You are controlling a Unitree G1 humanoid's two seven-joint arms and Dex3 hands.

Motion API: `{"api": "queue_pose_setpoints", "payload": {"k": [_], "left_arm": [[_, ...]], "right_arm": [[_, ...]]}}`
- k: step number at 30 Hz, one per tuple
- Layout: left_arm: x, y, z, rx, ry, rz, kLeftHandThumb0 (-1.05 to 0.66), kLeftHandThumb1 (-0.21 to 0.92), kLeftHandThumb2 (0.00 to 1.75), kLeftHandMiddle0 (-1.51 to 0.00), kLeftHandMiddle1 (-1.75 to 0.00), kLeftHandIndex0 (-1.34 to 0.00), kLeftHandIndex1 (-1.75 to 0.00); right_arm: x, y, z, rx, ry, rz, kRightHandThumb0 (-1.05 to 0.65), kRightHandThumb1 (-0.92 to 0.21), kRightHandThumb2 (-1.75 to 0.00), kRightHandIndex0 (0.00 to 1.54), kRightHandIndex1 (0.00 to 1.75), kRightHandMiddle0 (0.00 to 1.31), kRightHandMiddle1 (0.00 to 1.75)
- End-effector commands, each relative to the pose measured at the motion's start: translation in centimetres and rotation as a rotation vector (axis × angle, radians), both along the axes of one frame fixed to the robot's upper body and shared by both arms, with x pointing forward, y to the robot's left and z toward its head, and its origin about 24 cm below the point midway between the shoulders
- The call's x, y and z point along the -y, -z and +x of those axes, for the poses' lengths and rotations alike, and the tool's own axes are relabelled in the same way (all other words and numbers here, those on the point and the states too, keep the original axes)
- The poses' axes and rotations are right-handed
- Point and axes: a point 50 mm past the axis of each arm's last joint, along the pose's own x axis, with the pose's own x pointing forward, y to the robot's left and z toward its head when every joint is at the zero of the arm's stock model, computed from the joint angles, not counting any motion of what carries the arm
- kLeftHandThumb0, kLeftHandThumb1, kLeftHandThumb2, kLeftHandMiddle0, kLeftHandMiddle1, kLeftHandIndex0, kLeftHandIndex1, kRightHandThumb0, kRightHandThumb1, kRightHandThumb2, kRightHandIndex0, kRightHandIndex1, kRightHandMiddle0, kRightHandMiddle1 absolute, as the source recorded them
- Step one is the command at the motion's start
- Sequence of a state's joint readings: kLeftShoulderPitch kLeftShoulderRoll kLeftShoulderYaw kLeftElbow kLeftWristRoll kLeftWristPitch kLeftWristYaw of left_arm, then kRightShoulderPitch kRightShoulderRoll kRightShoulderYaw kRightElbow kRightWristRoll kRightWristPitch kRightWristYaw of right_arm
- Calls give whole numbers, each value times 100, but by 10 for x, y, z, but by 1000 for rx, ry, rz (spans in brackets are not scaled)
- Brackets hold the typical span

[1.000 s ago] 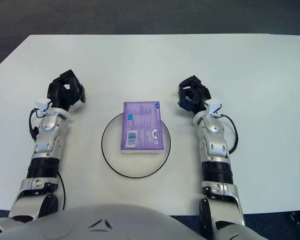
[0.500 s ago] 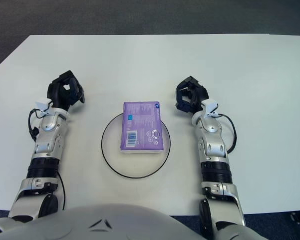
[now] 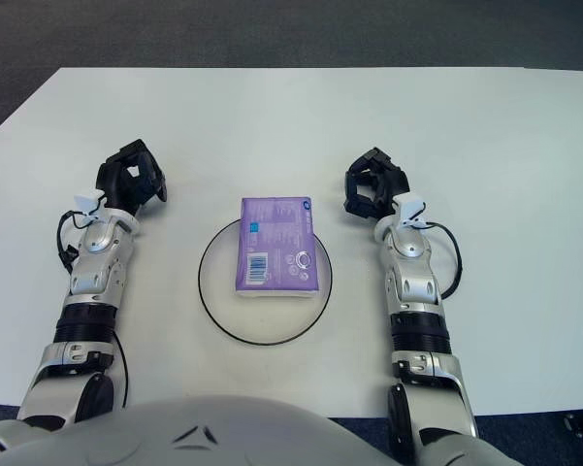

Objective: Put the tissue paper into the plate.

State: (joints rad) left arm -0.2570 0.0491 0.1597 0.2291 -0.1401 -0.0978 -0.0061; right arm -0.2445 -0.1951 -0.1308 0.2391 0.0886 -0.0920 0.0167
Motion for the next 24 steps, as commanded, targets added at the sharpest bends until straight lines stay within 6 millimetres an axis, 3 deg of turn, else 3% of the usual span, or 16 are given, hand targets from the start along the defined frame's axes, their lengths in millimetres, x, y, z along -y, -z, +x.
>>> {"api": "queue_pose_setpoints", "payload": {"k": [1,24], "left_arm": [[-2,57,-28,-224,-33,-51,-42,73,91,-132,-175,-98,-175],[-3,65,-27,-267,-30,-58,-42,73,89,-130,-175,-95,-175]], "right_arm": [[-5,66,-35,-187,41,88,-46,-39,-123,123,175,56,175],[-6,70,-38,-82,17,123,-46,-38,-124,128,175,57,175]]}}
